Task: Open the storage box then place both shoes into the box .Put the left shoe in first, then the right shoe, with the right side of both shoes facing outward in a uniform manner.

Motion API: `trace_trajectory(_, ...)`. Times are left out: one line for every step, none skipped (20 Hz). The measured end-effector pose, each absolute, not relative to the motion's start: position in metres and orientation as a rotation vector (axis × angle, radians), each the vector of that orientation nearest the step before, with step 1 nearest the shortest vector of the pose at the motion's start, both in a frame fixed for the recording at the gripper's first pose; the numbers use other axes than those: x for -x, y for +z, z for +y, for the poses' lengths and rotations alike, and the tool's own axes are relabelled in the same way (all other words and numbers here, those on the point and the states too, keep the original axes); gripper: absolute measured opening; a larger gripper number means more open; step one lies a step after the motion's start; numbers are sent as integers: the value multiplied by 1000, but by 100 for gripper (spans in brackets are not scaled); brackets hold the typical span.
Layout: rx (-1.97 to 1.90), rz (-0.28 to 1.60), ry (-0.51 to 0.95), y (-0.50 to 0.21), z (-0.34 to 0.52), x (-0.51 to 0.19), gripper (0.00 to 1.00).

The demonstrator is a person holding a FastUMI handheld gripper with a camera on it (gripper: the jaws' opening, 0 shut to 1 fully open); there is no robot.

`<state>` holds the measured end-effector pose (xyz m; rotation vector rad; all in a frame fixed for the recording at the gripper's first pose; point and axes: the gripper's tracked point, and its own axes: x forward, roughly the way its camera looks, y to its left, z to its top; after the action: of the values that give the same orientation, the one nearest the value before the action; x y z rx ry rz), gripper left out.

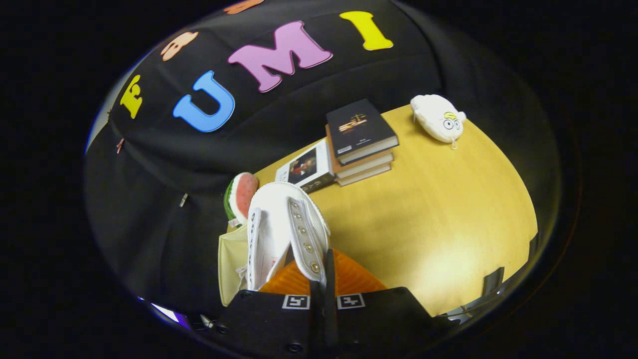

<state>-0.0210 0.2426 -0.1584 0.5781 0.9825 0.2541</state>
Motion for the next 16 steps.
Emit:
trace_trajectory(-572, 1006, 265, -153, 265, 25, 5)
trace_trajectory(-564, 1030, 273, -150, 286, 28, 5)
trace_trajectory(-553, 1053, 276, -149, 305, 32, 5)
trace_trajectory(-543, 1075, 272, -148, 323, 36, 5)
trace_trajectory(-533, 1098, 260, -151, 338, 39, 5)
trace_trajectory(-514, 1114, 243, -157, 351, 39, 5)
trace_trajectory(-493, 1133, 217, -165, 360, 39, 5)
trace_trajectory(-478, 1157, 186, -173, 371, 39, 5)
trace_trajectory(-472, 1170, 157, -180, 380, 38, 5)
trace_trajectory(-465, 1183, 143, -187, 389, 38, 5)
trace_trajectory(-451, 1189, 142, -192, 399, 38, 5)
trace_trajectory(-430, 1184, 142, -195, 407, 37, 5)
trace_trajectory(-396, 1159, 135, -196, 409, 33, 5)
trace_trajectory(-364, 1155, 138, -199, 413, 32, 5)
trace_trajectory(-355, 1161, 141, -200, 418, 34, 5)
trace_trajectory(-367, 1175, 145, -200, 424, 39, 5)
